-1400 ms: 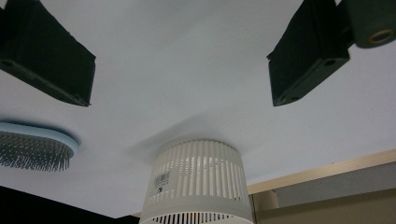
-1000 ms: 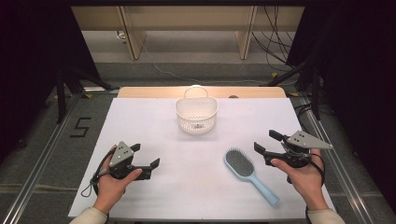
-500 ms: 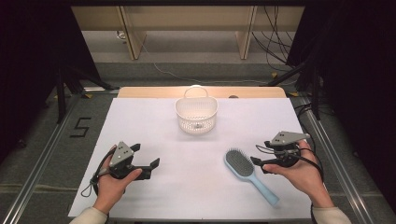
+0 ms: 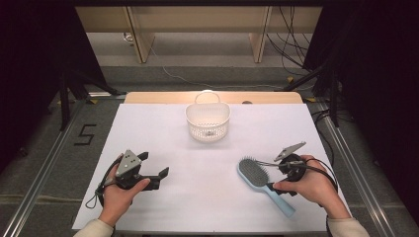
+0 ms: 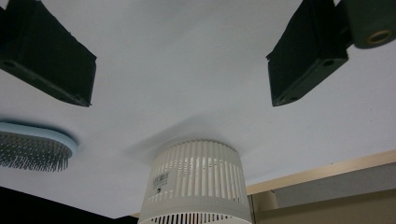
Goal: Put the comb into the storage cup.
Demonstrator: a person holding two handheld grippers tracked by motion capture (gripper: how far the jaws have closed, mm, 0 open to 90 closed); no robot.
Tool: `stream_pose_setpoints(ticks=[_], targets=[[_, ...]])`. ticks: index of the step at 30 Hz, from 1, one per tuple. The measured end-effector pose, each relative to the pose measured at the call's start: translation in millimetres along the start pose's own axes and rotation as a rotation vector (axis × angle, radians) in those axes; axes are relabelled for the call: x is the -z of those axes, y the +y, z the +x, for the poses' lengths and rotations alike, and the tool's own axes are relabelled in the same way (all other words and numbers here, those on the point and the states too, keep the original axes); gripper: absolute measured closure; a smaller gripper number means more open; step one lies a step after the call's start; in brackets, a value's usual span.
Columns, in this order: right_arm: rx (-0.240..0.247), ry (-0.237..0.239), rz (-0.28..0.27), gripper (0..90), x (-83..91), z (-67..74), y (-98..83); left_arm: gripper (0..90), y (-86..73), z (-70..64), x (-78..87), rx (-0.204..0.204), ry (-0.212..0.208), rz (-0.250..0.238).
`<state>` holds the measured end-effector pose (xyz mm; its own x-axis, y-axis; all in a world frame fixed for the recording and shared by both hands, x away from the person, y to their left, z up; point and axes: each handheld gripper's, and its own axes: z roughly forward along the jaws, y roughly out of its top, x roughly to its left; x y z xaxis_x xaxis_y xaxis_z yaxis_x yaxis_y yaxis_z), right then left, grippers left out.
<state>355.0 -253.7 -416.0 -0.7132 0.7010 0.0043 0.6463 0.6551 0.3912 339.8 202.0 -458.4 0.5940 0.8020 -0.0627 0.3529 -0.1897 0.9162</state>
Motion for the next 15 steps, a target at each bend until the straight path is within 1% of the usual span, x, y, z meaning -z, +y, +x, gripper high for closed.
stream_pose_setpoints(ticks=[3, 4, 5, 6, 7, 8, 9, 12, 14, 15], targets=[[0.000, 0.008, 0.060, 26.8, -9.9, 2.9, 3.8, 7.5, 0.1, -0.2, -0.1, -0.001, -0.001, 0.001], [0.009, 0.011, 0.079, 27.0, -13.5, 3.3, 5.3, 7.5, 0.1, -0.3, 0.1, 0.000, 0.000, 0.000], [0.009, 0.011, 0.079, 27.0, -13.5, 3.3, 5.3, 7.5, 0.1, -0.3, 0.1, 0.000, 0.000, 0.000], [0.008, 0.015, 0.098, 27.8, -16.6, 3.9, 6.8, 7.5, 0.1, -0.1, 0.2, 0.001, 0.000, -0.001], [0.008, 0.016, 0.140, 28.7, -22.1, 5.5, 9.7, 7.5, 0.0, 0.2, 0.1, 0.002, -0.001, -0.001], [0.008, 0.015, 0.158, 28.7, -24.5, 5.9, 10.9, 7.5, 0.0, 0.2, 0.1, 0.002, -0.001, -0.001], [0.008, 0.015, 0.158, 28.7, -24.5, 5.9, 10.9, 7.5, -0.1, 0.2, 0.1, 0.002, -0.001, -0.001], [0.003, 0.018, 0.202, 29.5, -31.1, 6.1, 14.0, 7.5, -0.1, 0.0, 0.2, 0.001, -0.002, -0.001], [0.001, 0.018, 0.208, 29.8, -32.7, 6.4, 14.2, 7.5, 0.0, 0.1, 0.3, 0.002, -0.002, -0.002], [0.008, 0.018, 0.227, 30.7, -35.1, 6.5, 14.8, 7.5, 0.0, 0.0, 0.2, 0.002, -0.002, -0.002]])
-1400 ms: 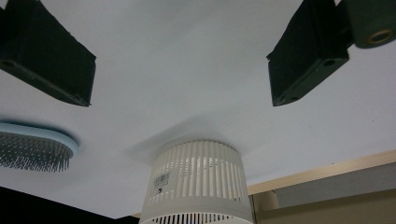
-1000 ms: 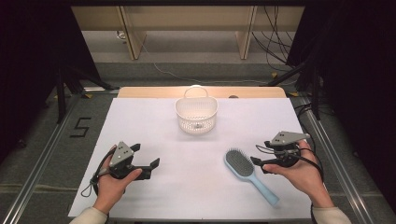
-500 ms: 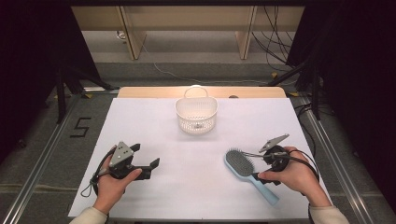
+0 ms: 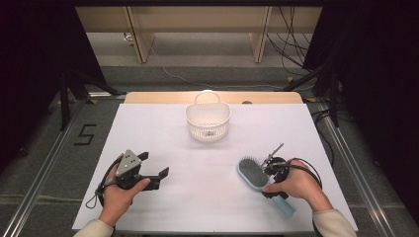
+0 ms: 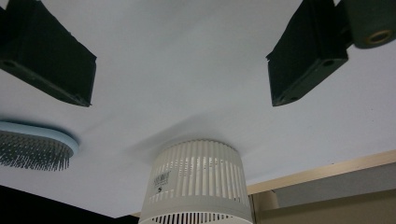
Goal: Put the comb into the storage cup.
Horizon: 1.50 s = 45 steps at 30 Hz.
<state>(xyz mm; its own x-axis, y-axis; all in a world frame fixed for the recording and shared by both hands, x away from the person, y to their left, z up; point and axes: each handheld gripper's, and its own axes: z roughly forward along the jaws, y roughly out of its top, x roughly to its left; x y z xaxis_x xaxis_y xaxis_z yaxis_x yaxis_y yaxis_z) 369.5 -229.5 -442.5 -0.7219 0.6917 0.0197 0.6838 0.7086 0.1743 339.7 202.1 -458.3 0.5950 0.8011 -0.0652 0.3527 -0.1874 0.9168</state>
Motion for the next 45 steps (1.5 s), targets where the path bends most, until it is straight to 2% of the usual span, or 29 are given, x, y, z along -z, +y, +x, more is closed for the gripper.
stream_pose_setpoints(ticks=[3, 5, 16, 20, 34, 45], targets=[[0.001, 0.000, 0.009, 32.0, -3.0, 0.5, 1.1, 7.5, 0.0, -0.1, -0.2, -0.001, 0.000, 0.001], [-0.006, -0.002, 0.031, 36.2, -6.5, 1.4, 3.1, 7.4, 0.2, -0.3, 0.0, 0.001, 0.000, -0.001], [-0.001, -0.023, 0.091, 42.6, -14.0, 6.1, 9.6, 7.4, 0.5, 0.3, 0.7, 0.001, 0.001, -0.004], [-0.013, -0.029, 0.107, 44.9, -14.7, 5.6, 8.7, 7.4, 0.7, 0.5, 0.8, 0.002, 0.002, -0.005], [-0.004, -0.053, 0.137, 59.9, -14.7, 11.5, 13.2, 7.4, 0.7, 0.4, 0.9, 0.001, 0.000, -0.006], [-0.052, -0.056, 0.136, 65.7, -15.2, 11.3, 13.3, 7.4, 0.7, 0.1, 0.7, 0.000, 0.000, -0.005]])
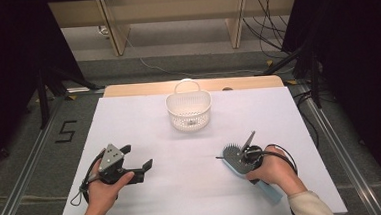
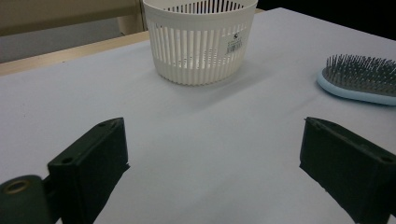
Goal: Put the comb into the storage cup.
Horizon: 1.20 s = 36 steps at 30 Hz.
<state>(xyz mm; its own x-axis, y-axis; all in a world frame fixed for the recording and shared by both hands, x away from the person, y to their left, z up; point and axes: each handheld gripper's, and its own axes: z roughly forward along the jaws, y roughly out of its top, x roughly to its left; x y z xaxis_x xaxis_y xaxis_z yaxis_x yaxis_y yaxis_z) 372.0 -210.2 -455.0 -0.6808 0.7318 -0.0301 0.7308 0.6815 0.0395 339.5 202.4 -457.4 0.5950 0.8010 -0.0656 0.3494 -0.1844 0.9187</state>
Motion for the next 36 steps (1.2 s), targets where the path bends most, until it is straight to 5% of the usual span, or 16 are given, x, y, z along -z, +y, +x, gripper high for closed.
stream_pose_setpoints(ticks=[3, 36], targets=[[-0.037, 0.004, 0.007, 67.2, 0.1, 0.5, 0.3, 7.4, 0.0, 0.0, 0.0, -0.001, 0.000, 0.000], [-0.061, 0.010, -0.006, 70.5, 1.2, -1.3, -1.8, 7.7, 0.2, 0.7, 0.7, 0.000, 0.001, -0.003]])
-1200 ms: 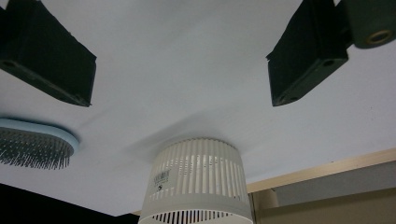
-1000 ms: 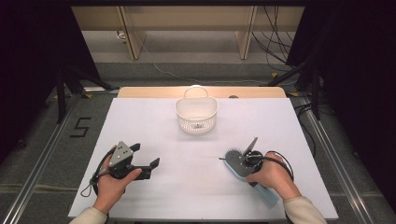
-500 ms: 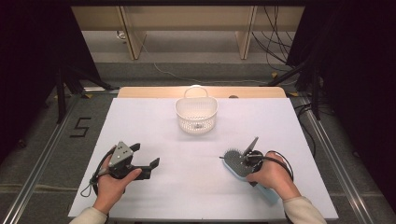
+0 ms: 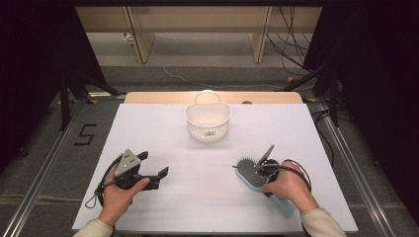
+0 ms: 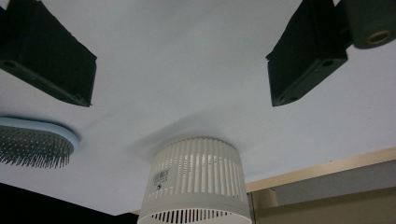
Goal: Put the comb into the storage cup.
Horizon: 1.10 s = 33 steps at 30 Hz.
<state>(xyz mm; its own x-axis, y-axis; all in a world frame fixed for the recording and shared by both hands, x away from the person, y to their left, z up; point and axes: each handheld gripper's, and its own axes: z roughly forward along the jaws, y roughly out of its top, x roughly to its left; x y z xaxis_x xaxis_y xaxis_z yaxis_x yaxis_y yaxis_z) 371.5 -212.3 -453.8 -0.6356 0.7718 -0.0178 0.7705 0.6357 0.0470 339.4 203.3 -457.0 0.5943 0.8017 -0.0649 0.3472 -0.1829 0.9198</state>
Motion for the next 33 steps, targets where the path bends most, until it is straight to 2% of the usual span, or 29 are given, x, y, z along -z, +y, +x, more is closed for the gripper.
stream_pose_setpoints(ticks=[8, 13, 19, 33], targets=[[-0.009, 0.034, -0.021, 70.5, 0.8, -5.0, -3.2, 7.7, 0.1, 0.3, 0.4, -0.001, 0.003, -0.001], [-0.022, 0.036, -0.031, 70.5, 2.3, -7.0, -5.4, 7.7, 0.1, 0.1, 0.4, 0.002, 0.004, -0.002], [-0.025, 0.047, -0.068, 70.6, 6.7, -9.5, -8.4, 7.7, 0.2, 0.0, 0.6, 0.002, 0.006, -0.003], [-0.084, 0.061, -0.148, 70.6, 14.4, -14.0, -12.3, 7.7, 0.2, 0.4, 0.9, 0.002, 0.007, -0.003]])
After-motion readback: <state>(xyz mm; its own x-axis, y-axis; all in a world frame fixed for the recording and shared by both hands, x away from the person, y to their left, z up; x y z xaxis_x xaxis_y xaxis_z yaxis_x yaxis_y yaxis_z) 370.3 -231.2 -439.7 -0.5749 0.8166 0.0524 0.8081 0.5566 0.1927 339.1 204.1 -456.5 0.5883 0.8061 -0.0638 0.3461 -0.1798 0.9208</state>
